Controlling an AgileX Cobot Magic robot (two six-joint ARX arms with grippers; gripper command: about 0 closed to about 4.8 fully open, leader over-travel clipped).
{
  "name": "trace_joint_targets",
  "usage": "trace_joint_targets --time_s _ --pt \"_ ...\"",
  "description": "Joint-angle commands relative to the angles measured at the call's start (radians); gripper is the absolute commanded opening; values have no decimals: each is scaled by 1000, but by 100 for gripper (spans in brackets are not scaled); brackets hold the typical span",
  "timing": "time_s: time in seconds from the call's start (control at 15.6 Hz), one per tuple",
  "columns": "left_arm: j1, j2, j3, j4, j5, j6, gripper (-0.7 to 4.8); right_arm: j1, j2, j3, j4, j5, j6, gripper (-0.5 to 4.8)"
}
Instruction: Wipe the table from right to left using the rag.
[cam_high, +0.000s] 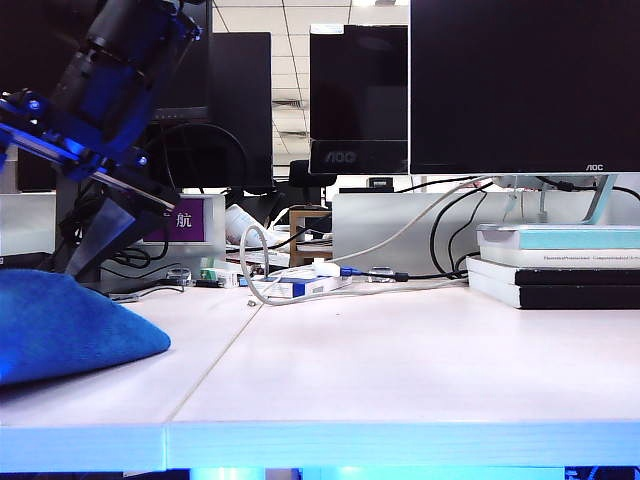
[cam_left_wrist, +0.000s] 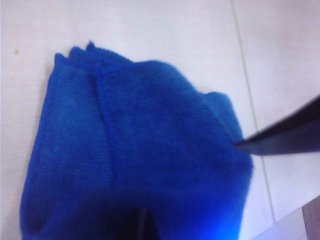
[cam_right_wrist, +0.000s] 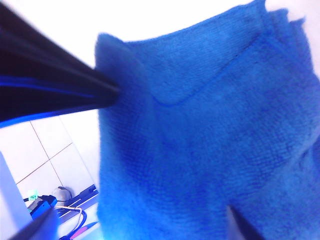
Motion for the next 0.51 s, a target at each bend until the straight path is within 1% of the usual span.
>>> trace_joint_targets --time_s 0.06,0.13,0.38,0.45,0.51 --pt "0 50 -2 18 7 46 -5 2 -12 3 10 -10 -1 412" --pt "0 72 -2 34 4 51 -5 2 -12 5 10 -27 0 412" --pt "-1 129 -2 66 4 54 -5 1 -12 58 3 -25 -4 412" --pt "-1 137 -2 67 0 73 -6 0 -12 80 1 -25 -4 412" --pt "-1 138 -2 72 -23 78 -5 -2 -12 102 -3 -25 -4 412"
